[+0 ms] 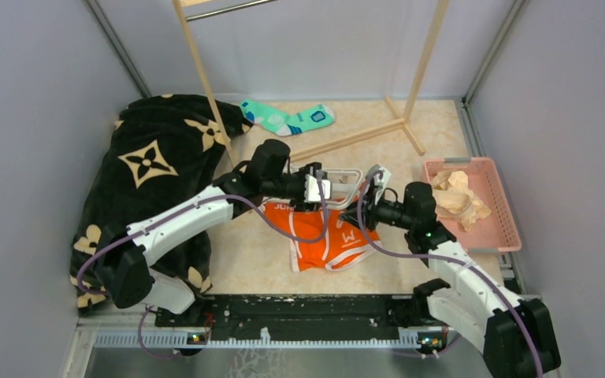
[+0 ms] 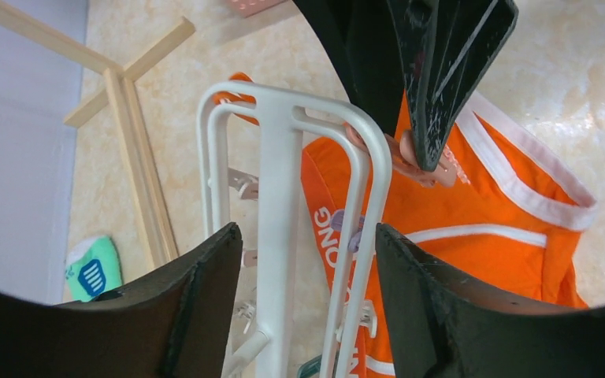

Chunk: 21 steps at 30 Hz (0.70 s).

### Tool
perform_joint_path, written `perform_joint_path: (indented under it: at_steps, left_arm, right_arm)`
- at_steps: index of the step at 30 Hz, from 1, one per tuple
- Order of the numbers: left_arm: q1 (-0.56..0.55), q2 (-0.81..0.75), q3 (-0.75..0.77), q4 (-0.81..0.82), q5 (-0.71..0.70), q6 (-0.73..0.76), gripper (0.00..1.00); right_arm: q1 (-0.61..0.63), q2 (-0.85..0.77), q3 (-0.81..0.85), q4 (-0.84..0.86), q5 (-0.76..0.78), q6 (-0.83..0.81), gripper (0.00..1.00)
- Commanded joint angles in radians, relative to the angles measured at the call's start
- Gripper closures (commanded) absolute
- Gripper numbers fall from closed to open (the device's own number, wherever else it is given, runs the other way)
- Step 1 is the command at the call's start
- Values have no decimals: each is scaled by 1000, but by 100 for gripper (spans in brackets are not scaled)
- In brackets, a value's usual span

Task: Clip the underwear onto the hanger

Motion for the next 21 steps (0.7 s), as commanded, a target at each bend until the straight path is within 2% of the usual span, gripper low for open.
perform_joint_path:
  at_steps: [1,7,11,17,21]
  left_arm:
    - [18,-71,-26,129,-79,-127,29]
    - [21,-162,-121,280,-146,-370,24]
    - [20,-176,-182,330,-153,-481,24]
    - [19,-78,-154,289,-274,-639,24]
    - [12,6,-92,250,-264,-690,25]
  right_arm:
    - [-22,99,150,-74,68,-93,100]
    - [-149,285,303,-158,-96,-170,100]
    - [-157,359,383,-251,-118,-267,100]
    - [-196,504,533,-387,-174,-379,100]
    - [-219,620,627,-461,-192,-421,100]
